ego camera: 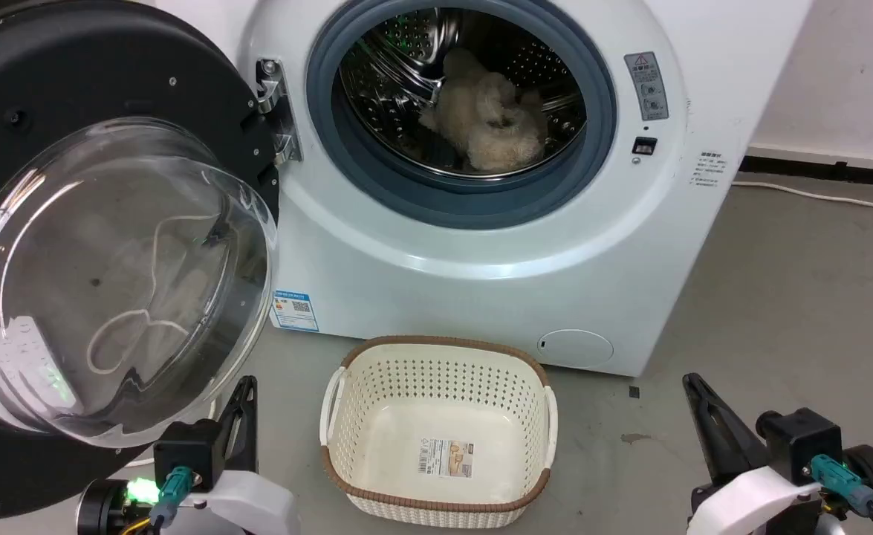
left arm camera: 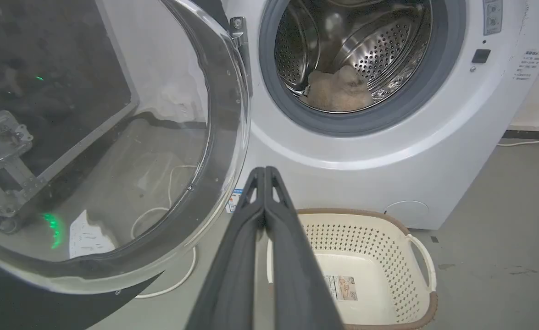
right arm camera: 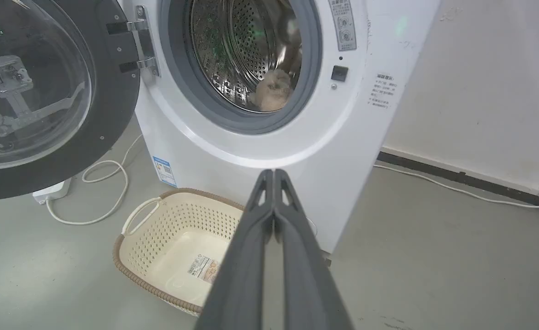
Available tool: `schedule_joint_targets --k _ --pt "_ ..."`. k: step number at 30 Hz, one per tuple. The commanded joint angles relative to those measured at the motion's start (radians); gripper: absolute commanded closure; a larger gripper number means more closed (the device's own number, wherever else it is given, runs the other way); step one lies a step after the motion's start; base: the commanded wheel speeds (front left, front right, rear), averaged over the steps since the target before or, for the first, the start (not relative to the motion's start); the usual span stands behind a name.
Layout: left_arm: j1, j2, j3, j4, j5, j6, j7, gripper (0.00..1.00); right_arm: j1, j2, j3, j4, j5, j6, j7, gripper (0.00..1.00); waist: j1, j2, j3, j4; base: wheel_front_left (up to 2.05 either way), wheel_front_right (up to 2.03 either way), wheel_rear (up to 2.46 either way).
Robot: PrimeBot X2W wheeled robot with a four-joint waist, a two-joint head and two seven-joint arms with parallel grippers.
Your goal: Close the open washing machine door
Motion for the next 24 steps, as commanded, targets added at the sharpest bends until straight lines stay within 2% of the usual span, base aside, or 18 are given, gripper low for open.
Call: schedule_joint_targets --k 1,18,19,24 --pt "-0.015 0.0 0.0 -0.004 0.003 0.003 0.0 1.0 -0.014 0.005 0.0 -0.005 -0.006 0.001 0.0 1.0 0.0 -0.0001 0.0 0.0 0.0 0.0 0.0" --pt "-0.015 0.0 0.0 -0.004 0.003 0.003 0.0 1.0 -0.014 0.005 0.0 -0.005 -0.006 0.001 0.0 1.0 0.0 -0.0001 0.0 0.0 0.0 0.0 0.0" --pt "0.0 0.0 -0.001 0.0 0.0 0.0 0.0 0.0 0.0 0.0 0.0 0.0 -0.001 0.0 0.0 0.0 0.0 -0.0001 0.0 0.0 0.0 0.0 0.0" --pt "0.0 0.0 -0.003 0.001 -0.001 -0.001 -0.006 0.0 0.002 0.0 -0.003 0.001 0.006 0.0 -0.005 0.0 0.0 -0.0001 0.0 0.0 0.0 0.0 0.0"
